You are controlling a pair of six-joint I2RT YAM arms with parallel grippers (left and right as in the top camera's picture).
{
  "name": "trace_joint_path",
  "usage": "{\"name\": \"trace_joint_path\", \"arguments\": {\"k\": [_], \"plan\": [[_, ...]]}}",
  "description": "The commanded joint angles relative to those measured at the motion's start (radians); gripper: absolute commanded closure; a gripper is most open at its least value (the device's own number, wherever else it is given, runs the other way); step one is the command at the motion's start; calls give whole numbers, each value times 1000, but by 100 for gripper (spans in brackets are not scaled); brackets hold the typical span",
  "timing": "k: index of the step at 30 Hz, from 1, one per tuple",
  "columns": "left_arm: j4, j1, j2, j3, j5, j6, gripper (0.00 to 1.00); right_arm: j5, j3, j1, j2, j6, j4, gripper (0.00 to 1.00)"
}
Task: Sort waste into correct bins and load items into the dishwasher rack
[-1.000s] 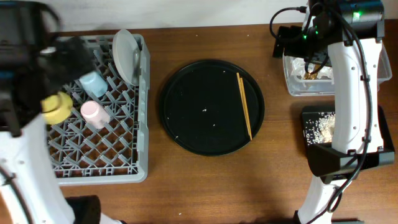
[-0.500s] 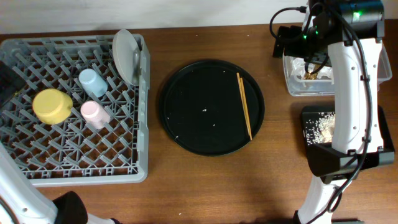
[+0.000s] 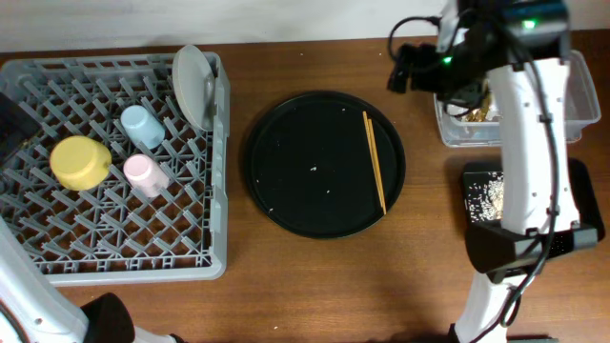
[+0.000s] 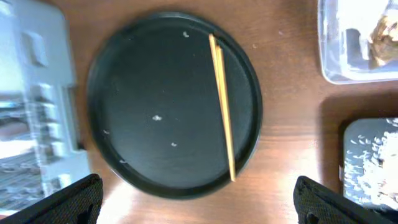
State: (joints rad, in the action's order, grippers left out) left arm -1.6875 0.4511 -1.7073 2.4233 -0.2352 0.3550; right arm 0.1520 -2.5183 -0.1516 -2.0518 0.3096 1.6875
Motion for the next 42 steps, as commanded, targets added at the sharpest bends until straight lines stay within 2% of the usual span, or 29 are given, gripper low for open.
{"name": "trace_joint_path", "arguments": {"k": [1, 4, 5, 7, 10, 20, 27, 29, 33, 35, 36, 37, 39, 42], "plan": [[0, 3, 8, -3, 3, -15, 1, -131, 143, -61, -34, -18, -69, 2], [0, 3, 8, -3, 3, -15, 1, -131, 336, -78, -34, -27, -210, 2], [0, 3, 8, -3, 3, -15, 1, -130, 436, -78, -35, -64, -286, 7], [0, 3, 8, -3, 3, -14, 1, -132, 533, -77, -34, -71, -353, 43], [0, 3, 8, -3, 3, -15, 1, -146, 644, -77, -35, -71, -435, 53], [0, 3, 8, -3, 3, -15, 1, -111, 919, -78, -37, -70, -560, 58], [0, 3, 8, -3, 3, -14, 1, -100, 938, -104, -37, -70, -570, 59], [0, 3, 8, -3, 3, -15, 1, -100, 902, -115, -35, -66, -520, 62], [0, 3, 8, -3, 3, -15, 1, -100, 681, -90, -13, -66, -329, 57], [0, 3, 8, -3, 3, -15, 1, -100, 469, -47, -11, -66, -185, 46], [0, 3, 8, -3, 3, -14, 0, -101, 361, -13, -11, -66, -117, 34], [0, 4, 8, -3, 3, -15, 1, -100, 280, 21, -11, -66, -63, 2], [0, 3, 8, -3, 3, -15, 1, -100, 153, 108, -7, -67, 12, 2], [0, 4, 8, -3, 3, -14, 1, -48, 153, 247, 63, -71, 12, 2]]}}
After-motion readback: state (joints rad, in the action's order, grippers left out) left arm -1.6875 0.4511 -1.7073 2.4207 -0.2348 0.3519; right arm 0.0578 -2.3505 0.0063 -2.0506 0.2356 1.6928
